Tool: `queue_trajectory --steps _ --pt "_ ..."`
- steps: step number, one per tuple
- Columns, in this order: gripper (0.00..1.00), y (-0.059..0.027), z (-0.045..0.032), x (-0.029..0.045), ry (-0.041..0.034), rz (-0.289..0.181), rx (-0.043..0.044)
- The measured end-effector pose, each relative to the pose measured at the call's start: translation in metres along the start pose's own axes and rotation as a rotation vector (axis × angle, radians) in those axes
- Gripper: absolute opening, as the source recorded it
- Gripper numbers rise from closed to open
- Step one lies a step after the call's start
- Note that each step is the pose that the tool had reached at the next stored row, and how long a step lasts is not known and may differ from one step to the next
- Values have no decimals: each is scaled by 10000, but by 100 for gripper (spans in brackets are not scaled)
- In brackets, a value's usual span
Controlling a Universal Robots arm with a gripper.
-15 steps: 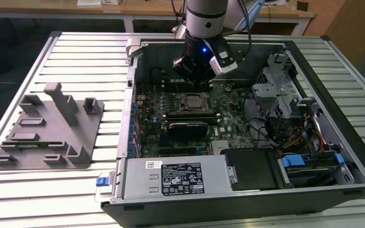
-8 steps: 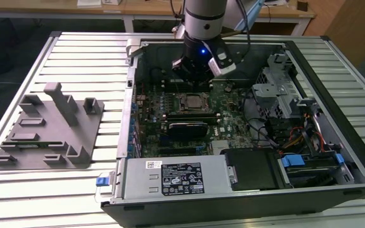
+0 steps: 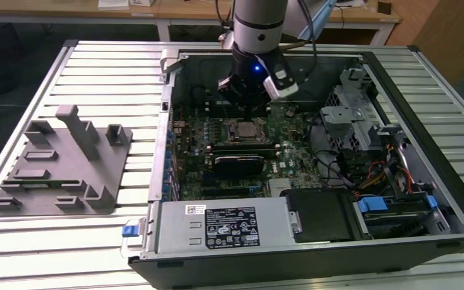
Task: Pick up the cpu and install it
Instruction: 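Close the cpu cover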
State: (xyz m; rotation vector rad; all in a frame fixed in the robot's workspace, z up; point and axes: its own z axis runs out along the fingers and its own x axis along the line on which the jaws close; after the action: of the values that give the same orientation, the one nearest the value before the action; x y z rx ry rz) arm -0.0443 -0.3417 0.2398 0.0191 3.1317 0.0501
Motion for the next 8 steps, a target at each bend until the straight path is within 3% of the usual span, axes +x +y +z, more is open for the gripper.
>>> queue_trajectory --steps 8 --pt "11 -8 44 17 0 1 1"
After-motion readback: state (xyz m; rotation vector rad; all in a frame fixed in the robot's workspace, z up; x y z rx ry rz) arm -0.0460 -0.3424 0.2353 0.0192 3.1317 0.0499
